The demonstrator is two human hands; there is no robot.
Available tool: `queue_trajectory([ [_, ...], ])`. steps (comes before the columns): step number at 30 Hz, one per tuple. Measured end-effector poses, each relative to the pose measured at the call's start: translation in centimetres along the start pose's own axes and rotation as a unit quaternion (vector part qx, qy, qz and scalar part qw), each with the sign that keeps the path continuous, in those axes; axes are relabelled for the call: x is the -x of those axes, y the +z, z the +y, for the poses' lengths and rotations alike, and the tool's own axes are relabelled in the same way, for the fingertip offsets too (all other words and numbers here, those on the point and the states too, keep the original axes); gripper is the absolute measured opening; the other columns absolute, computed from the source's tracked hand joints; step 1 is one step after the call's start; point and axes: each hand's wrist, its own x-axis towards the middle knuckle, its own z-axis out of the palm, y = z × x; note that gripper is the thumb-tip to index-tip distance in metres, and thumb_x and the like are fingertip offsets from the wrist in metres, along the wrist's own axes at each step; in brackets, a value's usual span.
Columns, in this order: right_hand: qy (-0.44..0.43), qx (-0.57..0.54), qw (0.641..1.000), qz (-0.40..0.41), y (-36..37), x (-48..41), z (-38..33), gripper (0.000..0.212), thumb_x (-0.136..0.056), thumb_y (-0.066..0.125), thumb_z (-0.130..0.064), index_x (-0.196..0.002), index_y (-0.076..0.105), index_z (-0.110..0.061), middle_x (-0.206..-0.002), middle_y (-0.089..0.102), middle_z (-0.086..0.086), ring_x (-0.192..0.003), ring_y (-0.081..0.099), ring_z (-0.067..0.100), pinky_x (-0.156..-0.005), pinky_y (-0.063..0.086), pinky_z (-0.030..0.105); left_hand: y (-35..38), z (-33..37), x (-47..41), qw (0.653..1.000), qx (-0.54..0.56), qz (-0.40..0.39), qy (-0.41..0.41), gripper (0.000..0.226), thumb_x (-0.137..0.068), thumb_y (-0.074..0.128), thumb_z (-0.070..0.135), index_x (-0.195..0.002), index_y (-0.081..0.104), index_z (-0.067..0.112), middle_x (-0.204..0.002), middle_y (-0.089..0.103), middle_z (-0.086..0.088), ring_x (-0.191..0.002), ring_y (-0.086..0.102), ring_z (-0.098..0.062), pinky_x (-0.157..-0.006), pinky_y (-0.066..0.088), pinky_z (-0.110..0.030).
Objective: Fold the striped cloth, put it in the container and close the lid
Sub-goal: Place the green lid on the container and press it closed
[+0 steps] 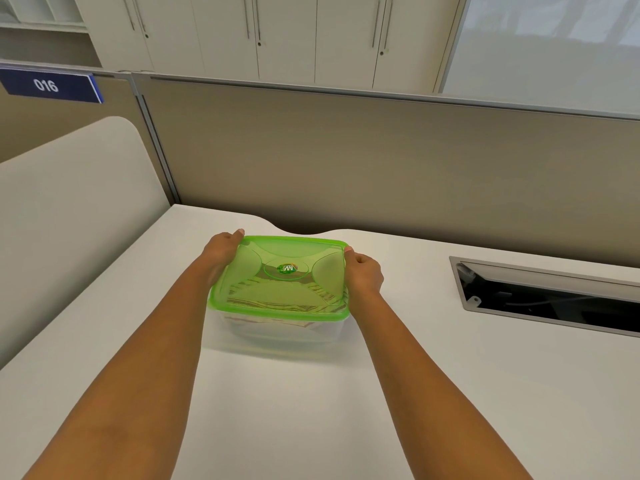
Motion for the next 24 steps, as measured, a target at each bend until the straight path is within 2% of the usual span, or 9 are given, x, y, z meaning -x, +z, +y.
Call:
queue_trajectory([
  [4,0.048,-0.025,0.998,-0.012,0.0,-0.2,-0.4,0.036,-0.095,0.049,-0.031,-0.11,0.067,-0.004,-0.117,0.065,0.014,-0.105,0.057,0.032,-0.077,0.039,0.028,0.1,-0.1,0.1,1.0,0.012,0.005,0.005,0.052,-0.097,0.039,0.039,-0.12,0.052,-0.005,-0.126,0.055,-0.024,-0.115,0.052,-0.039,-0.099,0.041,-0.044],
  [6,0.075,-0.034,0.997,-0.013,0.1,-0.3,-0.6,0.035,-0.094,0.051,-0.03,-0.115,0.065,-0.006,-0.121,0.063,0.015,-0.108,0.057,0.034,-0.079,0.043,0.03,0.1,-0.2,0.1,1.0,0.013,0.006,0.01,0.051,-0.096,0.04,0.039,-0.118,0.054,-0.005,-0.124,0.056,-0.025,-0.108,0.054,-0.036,-0.096,0.042,-0.043],
  [10,0.101,-0.058,0.993,-0.008,0.2,-0.4,-0.5,0.033,-0.092,0.053,-0.026,-0.116,0.065,-0.007,-0.123,0.062,0.015,-0.109,0.058,0.035,-0.077,0.042,0.03,0.0,-0.2,0.1,1.0,0.006,0.004,0.018,0.049,-0.096,0.04,0.04,-0.111,0.056,-0.004,-0.106,0.056,-0.02,-0.095,0.05,-0.029,-0.092,0.043,-0.042],
  [14,0.086,-0.053,0.995,0.0,0.6,-0.3,-0.3,0.033,-0.094,0.049,-0.028,-0.114,0.066,-0.008,-0.122,0.063,0.014,-0.109,0.057,0.034,-0.081,0.044,0.031,0.1,0.3,0.2,0.996,-0.077,0.028,0.043,0.04,-0.098,0.035,0.039,-0.091,0.055,0.005,-0.093,0.051,-0.015,-0.091,0.047,-0.03,-0.085,0.038,-0.038],
  [17,0.063,-0.038,0.997,0.009,0.8,-0.1,-0.1,0.034,-0.096,0.046,-0.03,-0.109,0.068,-0.008,-0.118,0.066,0.012,-0.102,0.058,0.031,-0.085,0.045,0.033,0.2,0.5,0.5,0.989,-0.114,0.065,0.062,0.049,-0.099,0.03,0.037,-0.066,0.048,0.005,-0.072,0.051,-0.014,-0.084,0.045,-0.032,-0.074,0.032,-0.036],
  [18,0.058,-0.034,0.998,0.012,0.8,-0.1,-0.1,0.034,-0.096,0.046,-0.031,-0.107,0.069,-0.008,-0.117,0.066,0.012,-0.102,0.058,0.032,-0.085,0.046,0.033,0.2,0.5,0.7,0.988,-0.113,0.077,0.068,0.051,-0.099,0.03,0.036,-0.066,0.051,0.004,-0.074,0.056,-0.017,-0.086,0.049,-0.036,-0.075,0.033,-0.037],
  [19,0.053,-0.03,0.998,0.015,0.7,-0.1,-0.1,0.035,-0.096,0.046,-0.032,-0.106,0.069,-0.008,-0.115,0.067,0.012,-0.104,0.058,0.032,-0.086,0.046,0.034,0.1,0.4,0.9,0.988,-0.107,0.09,0.073,0.052,-0.1,0.03,0.035,-0.075,0.059,0.0,-0.084,0.062,-0.021,-0.094,0.052,-0.04,-0.08,0.036,-0.039],
  [21,0.044,-0.025,0.999,0.02,0.7,0.0,-0.1,0.036,-0.096,0.046,-0.034,-0.105,0.069,-0.008,-0.115,0.067,0.013,-0.106,0.058,0.033,-0.087,0.047,0.036,-0.1,0.2,1.4,0.987,-0.081,0.115,0.082,0.05,-0.1,0.032,0.033,-0.101,0.067,-0.002,-0.108,0.065,-0.025,-0.109,0.053,-0.041,-0.09,0.038,-0.039],
  [24,0.048,-0.03,0.998,0.024,0.3,0.4,-0.1,0.04,-0.095,0.047,-0.039,-0.113,0.064,-0.009,-0.121,0.063,0.013,-0.112,0.057,0.032,-0.092,0.045,0.038,-0.6,0.3,2.3,0.985,-0.059,0.134,0.09,0.041,-0.098,0.038,0.028,-0.107,0.067,0.0,-0.114,0.065,-0.023,-0.112,0.053,-0.039,-0.091,0.041,-0.039],
])
